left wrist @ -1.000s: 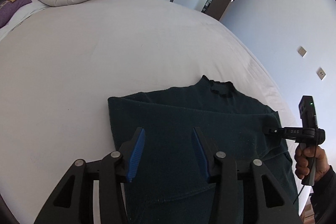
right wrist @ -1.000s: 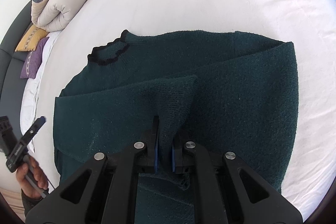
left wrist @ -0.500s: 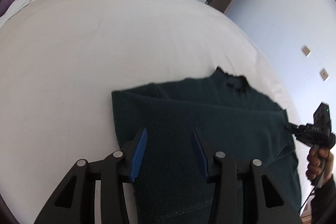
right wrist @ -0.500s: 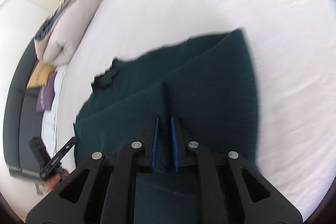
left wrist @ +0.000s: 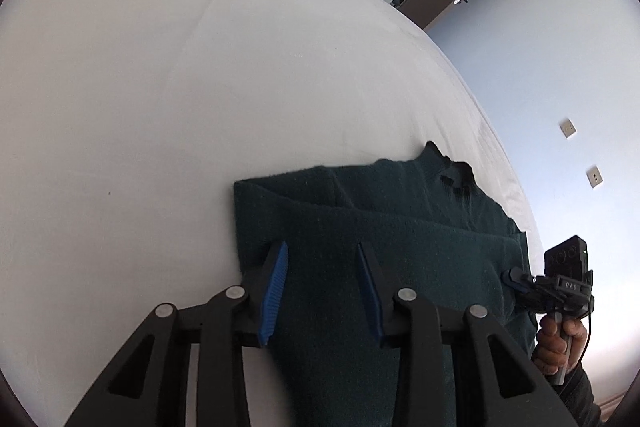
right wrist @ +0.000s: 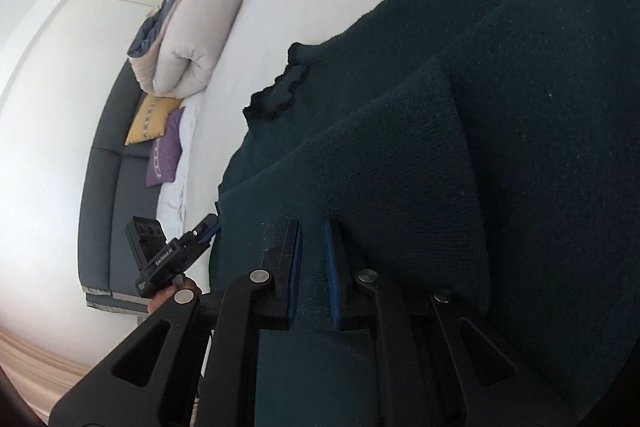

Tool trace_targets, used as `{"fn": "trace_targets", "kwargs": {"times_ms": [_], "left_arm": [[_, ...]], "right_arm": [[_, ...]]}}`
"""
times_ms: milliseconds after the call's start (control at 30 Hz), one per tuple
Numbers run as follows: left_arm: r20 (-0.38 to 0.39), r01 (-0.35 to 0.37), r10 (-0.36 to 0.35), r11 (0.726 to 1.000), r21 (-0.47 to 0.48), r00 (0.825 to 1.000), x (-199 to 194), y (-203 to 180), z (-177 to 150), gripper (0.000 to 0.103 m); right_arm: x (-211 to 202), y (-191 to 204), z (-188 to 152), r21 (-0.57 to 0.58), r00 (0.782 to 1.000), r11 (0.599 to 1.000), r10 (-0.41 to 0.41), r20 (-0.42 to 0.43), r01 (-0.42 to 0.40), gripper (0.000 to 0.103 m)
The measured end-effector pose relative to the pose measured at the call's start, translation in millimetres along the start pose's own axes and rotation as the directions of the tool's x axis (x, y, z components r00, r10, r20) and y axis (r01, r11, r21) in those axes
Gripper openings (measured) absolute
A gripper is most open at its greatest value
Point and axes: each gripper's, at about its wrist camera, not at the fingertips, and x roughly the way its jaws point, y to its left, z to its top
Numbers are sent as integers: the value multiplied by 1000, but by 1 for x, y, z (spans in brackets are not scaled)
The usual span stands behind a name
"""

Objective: Fold small clothes

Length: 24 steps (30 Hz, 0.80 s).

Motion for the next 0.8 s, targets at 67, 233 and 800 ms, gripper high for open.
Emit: {"fn": "trace_targets", "kwargs": {"times_ms": [67, 233, 800], "left_arm": [[-4, -3, 3, 999, 35, 1000, -7, -6, -16, 39], [18, -59, 57, 992, 107, 998, -33, -21, -65, 51], [26, -38, 41, 994, -107, 999, -168, -16, -253, 86]], "right_arm": [[-1, -8, -4, 21, 1000, 1000, 15, 14, -16, 11], [-19, -27, -25, 73, 998, 997, 25, 63, -30, 11], [-194, -6, -231, 14, 934, 989, -143, 327, 147, 79]]}}
